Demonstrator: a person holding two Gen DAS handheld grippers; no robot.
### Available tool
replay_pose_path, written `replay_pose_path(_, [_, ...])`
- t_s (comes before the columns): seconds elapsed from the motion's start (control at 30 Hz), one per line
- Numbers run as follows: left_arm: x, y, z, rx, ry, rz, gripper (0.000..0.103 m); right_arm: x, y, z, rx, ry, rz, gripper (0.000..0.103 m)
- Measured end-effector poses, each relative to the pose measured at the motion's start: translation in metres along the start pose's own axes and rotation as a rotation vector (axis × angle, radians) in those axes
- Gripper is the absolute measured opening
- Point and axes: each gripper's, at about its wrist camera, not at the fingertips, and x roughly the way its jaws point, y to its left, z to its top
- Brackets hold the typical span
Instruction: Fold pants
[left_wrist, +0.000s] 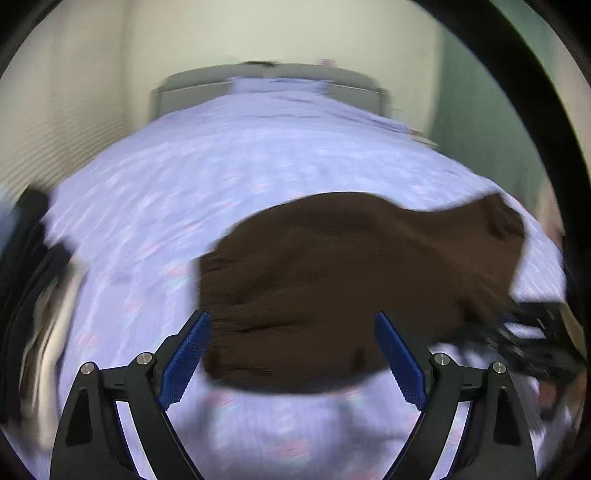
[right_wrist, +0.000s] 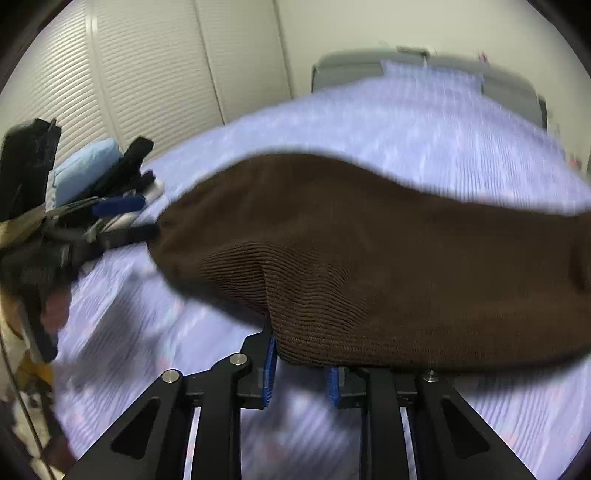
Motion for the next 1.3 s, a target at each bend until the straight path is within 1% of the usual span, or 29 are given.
replay_pose_path(0.07, [0.006, 0.024, -0.007, -0.08, 0.024, 0.059, 0.092, 0.003, -0.001, -0.009, 0.027, 0.017, -0.015, 0.021])
replay_pose_path(0.1, [0.011, 0.034, -0.009, -0.122, 0.038, 0.079, 0.092, 0.005, -0.001, -0.009, 0.046, 0.015, -0.023, 0.021])
replay_pose_path(0.13, [0.014, 0.04, -0.01, -0.151, 0.048, 0.079, 0.092, 0.005, -0.001, -0.008, 0.056, 0.016, -0.033, 0.021])
replay_pose_path(0.17, [0.017, 0.043, -0.01, -0.162, 0.052, 0.067, 0.092, 0.006, 0.0, -0.007, 0.062, 0.017, -0.044, 0.021])
replay_pose_path(0.23, [0.021, 0.044, -0.006, -0.147, 0.041, 0.028, 0.092, 0.008, 0.003, -0.005, 0.049, 0.027, -0.065, 0.021])
replay_pose_path(0.3, [0.024, 0.044, 0.0, -0.135, 0.014, 0.026, 0.092, 0.008, 0.005, -0.005, 0.036, 0.038, -0.081, 0.021])
replay_pose_path(0.33, [0.027, 0.047, 0.006, -0.146, -0.002, 0.012, 0.092, 0.008, 0.005, -0.005, 0.037, 0.041, -0.085, 0.021])
replay_pose_path(0.4, [0.036, 0.053, 0.014, -0.181, 0.001, -0.023, 0.092, 0.01, 0.005, 0.0, 0.055, 0.055, -0.095, 0.021])
replay_pose_path(0.43, [0.046, 0.057, 0.019, -0.216, 0.013, -0.054, 0.091, 0.013, 0.007, 0.002, 0.064, 0.062, -0.101, 0.021])
replay_pose_path(0.47, [0.051, 0.06, 0.02, -0.237, 0.027, -0.068, 0.091, 0.014, 0.006, 0.004, 0.072, 0.067, -0.107, 0.021])
replay_pose_path(0.53, [0.073, 0.062, 0.023, -0.284, 0.087, -0.1, 0.089, 0.018, 0.007, 0.006, 0.078, 0.079, -0.124, 0.021])
replay_pose_path(0.6, [0.09, 0.054, 0.027, -0.302, 0.128, -0.125, 0.087, 0.019, 0.007, 0.007, 0.08, 0.085, -0.131, 0.021])
replay_pose_path(0.63, [0.095, 0.053, 0.029, -0.311, 0.143, -0.12, 0.083, 0.019, 0.007, 0.006, 0.08, 0.086, -0.133, 0.021])
replay_pose_path(0.67, [0.095, 0.051, 0.028, -0.317, 0.15, -0.115, 0.069, 0.019, 0.007, 0.006, 0.081, 0.086, -0.133, 0.021])
replay_pose_path(0.7, [0.094, 0.05, 0.028, -0.312, 0.147, -0.106, 0.052, 0.019, 0.007, 0.007, 0.082, 0.086, -0.132, 0.021])
replay_pose_path(0.73, [0.088, 0.045, 0.033, -0.285, 0.135, -0.073, 0.044, 0.018, 0.007, 0.007, 0.081, 0.085, -0.128, 0.021])
replay_pose_path(0.77, [0.082, 0.041, 0.037, -0.256, 0.12, -0.046, 0.031, 0.017, 0.007, 0.007, 0.081, 0.084, -0.125, 0.021])
replay_pose_path(0.87, [0.06, 0.032, 0.053, -0.178, 0.067, 0.022, 0.026, 0.012, 0.007, 0.007, 0.088, 0.083, -0.108, 0.022])
replay_pose_path(0.93, [0.054, 0.028, 0.055, -0.134, 0.055, 0.057, 0.026, 0.006, 0.009, 0.008, 0.097, 0.082, -0.091, 0.022])
replay_pose_path(1.0, [0.066, 0.028, 0.058, -0.121, 0.089, 0.083, 0.026, 0.006, 0.012, 0.009, 0.088, 0.08, -0.089, 0.022])
replay_pose_path(1.03, [0.077, 0.029, 0.057, -0.119, 0.121, 0.096, 0.027, 0.009, 0.013, 0.008, 0.082, 0.085, -0.094, 0.022])
replay_pose_path(1.07, [0.088, 0.029, 0.059, -0.115, 0.141, 0.115, 0.03, 0.012, 0.013, 0.007, 0.076, 0.095, -0.097, 0.021])
replay_pose_path(1.13, [0.095, 0.025, 0.057, -0.115, 0.151, 0.157, 0.043, 0.012, 0.008, 0.003, 0.08, 0.102, -0.095, 0.022])
replay_pose_path(1.17, [0.096, 0.022, 0.059, -0.096, 0.146, 0.19, 0.056, 0.013, 0.008, 0.003, 0.084, 0.103, -0.093, 0.023])
replay_pose_path(1.2, [0.093, 0.019, 0.058, -0.075, 0.135, 0.222, 0.068, 0.012, 0.006, 0.001, 0.086, 0.105, -0.094, 0.028])
replay_pose_path(1.23, [0.086, 0.015, 0.06, -0.035, 0.113, 0.252, 0.069, 0.011, 0.006, 0.001, 0.086, 0.109, -0.103, 0.031])
replay_pose_path(1.3, [0.07, 0.008, 0.059, 0.02, 0.073, 0.259, 0.07, 0.002, 0.006, -0.002, 0.072, 0.099, -0.149, 0.049])
